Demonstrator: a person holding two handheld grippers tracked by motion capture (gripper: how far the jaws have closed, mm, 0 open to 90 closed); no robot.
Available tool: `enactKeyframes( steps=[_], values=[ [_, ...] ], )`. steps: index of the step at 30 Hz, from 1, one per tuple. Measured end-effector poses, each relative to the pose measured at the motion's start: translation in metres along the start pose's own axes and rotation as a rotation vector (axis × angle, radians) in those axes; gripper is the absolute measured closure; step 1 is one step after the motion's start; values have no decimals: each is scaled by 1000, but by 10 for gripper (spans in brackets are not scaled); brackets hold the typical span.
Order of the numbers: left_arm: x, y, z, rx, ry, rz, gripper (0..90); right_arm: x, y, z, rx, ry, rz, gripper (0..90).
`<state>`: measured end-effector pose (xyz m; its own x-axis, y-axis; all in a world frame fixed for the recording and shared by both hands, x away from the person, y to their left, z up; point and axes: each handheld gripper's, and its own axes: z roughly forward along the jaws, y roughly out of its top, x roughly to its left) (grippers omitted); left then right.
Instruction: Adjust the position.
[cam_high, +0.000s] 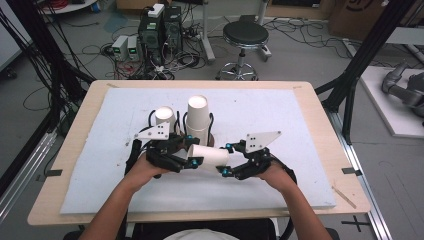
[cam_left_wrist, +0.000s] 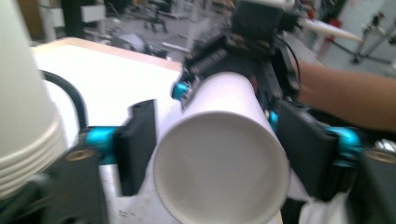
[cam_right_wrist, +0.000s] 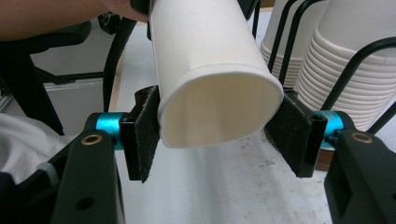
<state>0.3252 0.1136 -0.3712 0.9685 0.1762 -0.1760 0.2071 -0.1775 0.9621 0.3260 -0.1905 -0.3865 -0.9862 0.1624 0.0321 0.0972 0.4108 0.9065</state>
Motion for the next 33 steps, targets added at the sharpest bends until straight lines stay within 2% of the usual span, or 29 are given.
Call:
enactKeyframes(
  steps=[4,7,9,14,18,22,23,24,27,33],
  values=[
    [1,1,-2,-19,-25,2,358,0,0,-1,-7,12,12,376],
    [-1,1,-3,-35,-36,14,365,0,1,-1,-25,17,29,276],
    [-1,2,-4,-52,-38,10,364,3,1,0,-51,-7,43,204],
    [1,3,-9,-96,-45,4,365,2,-1,1,-69,-11,78,190],
    [1,3,-7,-113,-63,-4,365,3,0,3,-90,-1,76,191],
    [-1,2,-3,-103,-77,3,365,4,-1,7,-103,25,74,198],
    [-2,2,-2,-97,-82,6,365,5,-1,8,-102,32,64,249],
    [-2,2,-2,-96,-84,4,365,5,0,7,-98,41,46,254],
    [-1,1,-2,-106,-94,-1,366,4,0,4,-102,57,36,289],
    [-1,-1,-2,-96,-107,-4,365,3,0,0,-105,83,30,335]
  ],
)
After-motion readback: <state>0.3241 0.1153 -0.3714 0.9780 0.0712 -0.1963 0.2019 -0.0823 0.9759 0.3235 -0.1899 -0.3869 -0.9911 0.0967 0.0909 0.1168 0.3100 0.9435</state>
